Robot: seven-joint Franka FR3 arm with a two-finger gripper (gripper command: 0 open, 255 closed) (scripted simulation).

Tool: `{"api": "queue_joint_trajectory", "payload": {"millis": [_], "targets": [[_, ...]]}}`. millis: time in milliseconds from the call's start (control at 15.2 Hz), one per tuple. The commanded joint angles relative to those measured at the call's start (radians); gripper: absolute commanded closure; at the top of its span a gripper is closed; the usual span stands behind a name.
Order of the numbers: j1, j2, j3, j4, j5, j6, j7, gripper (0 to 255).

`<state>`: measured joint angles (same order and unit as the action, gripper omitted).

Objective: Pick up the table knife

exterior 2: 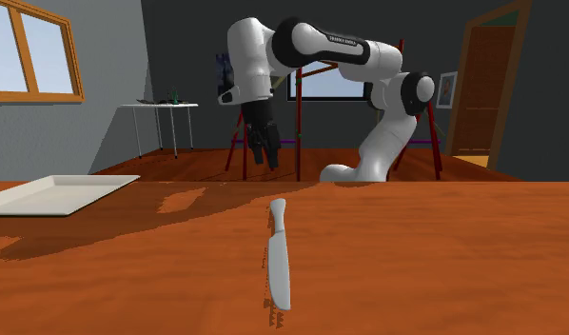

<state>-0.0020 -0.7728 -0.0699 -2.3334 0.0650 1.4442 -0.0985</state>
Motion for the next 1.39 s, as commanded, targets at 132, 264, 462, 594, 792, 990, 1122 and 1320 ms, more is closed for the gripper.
{"api": "queue_joint_trajectory", "payload": {"millis": [132, 264, 462, 594, 792, 990, 1122, 1320], "targets": [[0.036, 0.07, 0.022, 0.055, 0.01, 0.006, -0.026, 0], [0.069, 0.139, 0.045, 0.112, 0.018, 0.007, -0.052, 0], [0.115, 0.238, 0.08, 0.202, 0.027, 0.003, -0.09, 0], [0.144, 0.301, 0.104, 0.264, 0.031, -0.004, -0.114, 0], [0.185, 0.394, 0.143, 0.36, 0.032, -0.02, -0.148, 0], [0.224, 0.485, 0.183, 0.46, 0.028, -0.042, -0.18, 0], [0.249, 0.544, 0.212, 0.528, 0.023, -0.06, -0.199, 0], [0.288, 0.632, 0.256, 0.634, 0.009, -0.09, -0.226, 0]]}}
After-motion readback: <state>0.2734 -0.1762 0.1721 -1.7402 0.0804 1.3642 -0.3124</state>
